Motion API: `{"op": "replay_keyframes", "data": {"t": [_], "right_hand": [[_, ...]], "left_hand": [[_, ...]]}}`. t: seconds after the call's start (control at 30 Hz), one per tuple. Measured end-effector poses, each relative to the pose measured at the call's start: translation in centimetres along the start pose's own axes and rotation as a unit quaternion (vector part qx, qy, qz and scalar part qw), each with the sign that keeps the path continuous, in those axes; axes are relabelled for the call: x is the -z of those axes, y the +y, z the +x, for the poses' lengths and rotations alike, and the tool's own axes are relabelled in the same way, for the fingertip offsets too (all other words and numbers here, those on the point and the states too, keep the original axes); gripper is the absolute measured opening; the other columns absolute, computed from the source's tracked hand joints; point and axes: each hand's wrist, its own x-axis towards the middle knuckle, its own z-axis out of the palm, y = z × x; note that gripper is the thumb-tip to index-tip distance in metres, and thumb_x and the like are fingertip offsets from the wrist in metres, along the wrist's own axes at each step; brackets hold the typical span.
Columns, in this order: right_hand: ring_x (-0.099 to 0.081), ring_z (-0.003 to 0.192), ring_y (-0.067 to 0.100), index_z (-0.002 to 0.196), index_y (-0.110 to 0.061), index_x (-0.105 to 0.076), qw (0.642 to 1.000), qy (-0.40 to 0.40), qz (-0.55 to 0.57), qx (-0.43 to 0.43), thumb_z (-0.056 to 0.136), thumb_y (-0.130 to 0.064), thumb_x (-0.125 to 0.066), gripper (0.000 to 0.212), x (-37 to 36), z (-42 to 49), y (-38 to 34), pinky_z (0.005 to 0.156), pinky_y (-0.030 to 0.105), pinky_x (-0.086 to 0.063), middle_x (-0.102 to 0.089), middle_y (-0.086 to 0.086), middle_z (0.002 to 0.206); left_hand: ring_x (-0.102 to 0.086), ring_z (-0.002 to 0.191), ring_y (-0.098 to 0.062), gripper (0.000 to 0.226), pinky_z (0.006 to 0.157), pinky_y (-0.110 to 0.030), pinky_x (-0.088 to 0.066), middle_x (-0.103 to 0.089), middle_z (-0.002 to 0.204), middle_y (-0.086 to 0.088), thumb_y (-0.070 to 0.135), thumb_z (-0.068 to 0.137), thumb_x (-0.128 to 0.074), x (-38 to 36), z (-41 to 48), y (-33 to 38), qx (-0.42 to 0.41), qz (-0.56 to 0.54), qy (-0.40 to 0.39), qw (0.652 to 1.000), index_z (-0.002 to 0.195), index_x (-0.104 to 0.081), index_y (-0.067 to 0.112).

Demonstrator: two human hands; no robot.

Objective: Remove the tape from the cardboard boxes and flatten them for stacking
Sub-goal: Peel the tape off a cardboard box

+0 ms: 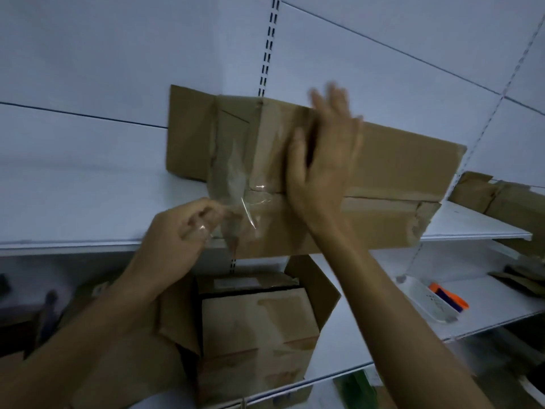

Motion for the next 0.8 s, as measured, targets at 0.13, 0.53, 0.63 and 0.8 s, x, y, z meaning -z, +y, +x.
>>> {"op": "replay_keyframes", "data": {"t": [0.13, 0.53, 0.63, 0.8], "right_hand": [[-0.05, 0.123, 0.025, 0.119, -0.006, -0.061, 0.998, -0.005, 0.041, 0.038, 0.09, -0.016, -0.052, 0.031, -2.1, 0.3, -4.2, 0.115, 0.051, -0.018, -0.062, 0.009, 0.121], [-0.051, 0.121, 0.023, 0.116, -0.004, -0.061, 0.996, 0.018, 0.074, 0.047, 0.091, -0.017, -0.042, 0.034, -2.8, 0.0, -3.1, 0.112, 0.054, -0.023, -0.062, 0.008, 0.12], [-0.05, 0.121, 0.024, 0.117, -0.004, -0.06, 0.996, 0.02, 0.072, 0.052, 0.091, -0.017, -0.042, 0.034, -2.8, -0.1, -3.2, 0.112, 0.054, -0.022, -0.061, 0.009, 0.12], [-0.05, 0.122, 0.025, 0.118, -0.004, -0.059, 0.996, 0.023, 0.061, 0.056, 0.092, -0.017, -0.042, 0.034, -3.1, -0.1, -3.3, 0.114, 0.051, -0.021, -0.06, 0.009, 0.121]], "left_hand": [[-0.066, 0.088, -0.008, 0.015, 0.068, -0.022, -0.055, -0.071, 0.089, 0.011, 0.038, 0.076, -0.058, 0.2, 0.9, 1.1, 0.131, -0.347, 0.026, 0.928, 0.078, -0.073, 0.035], [-0.068, 0.081, -0.013, 0.018, 0.084, -0.032, -0.055, -0.069, 0.084, 0.001, 0.015, 0.086, -0.049, 4.7, 1.9, -2.8, 0.194, -0.729, 0.213, 0.621, 0.071, -0.059, 0.014], [-0.048, 0.05, -0.01, 0.015, 0.064, -0.024, -0.054, -0.047, 0.053, 0.003, 0.016, 0.071, -0.047, 3.6, 1.9, -3.3, 0.18, -0.73, 0.207, 0.626, 0.056, -0.048, 0.015], [-0.038, 0.051, -0.011, 0.02, 0.046, -0.025, -0.032, -0.043, 0.057, 0.007, 0.032, 0.081, -0.042, 1.3, 3.4, -3.7, 0.155, -0.289, 0.051, 0.943, 0.062, -0.046, 0.029]]}}
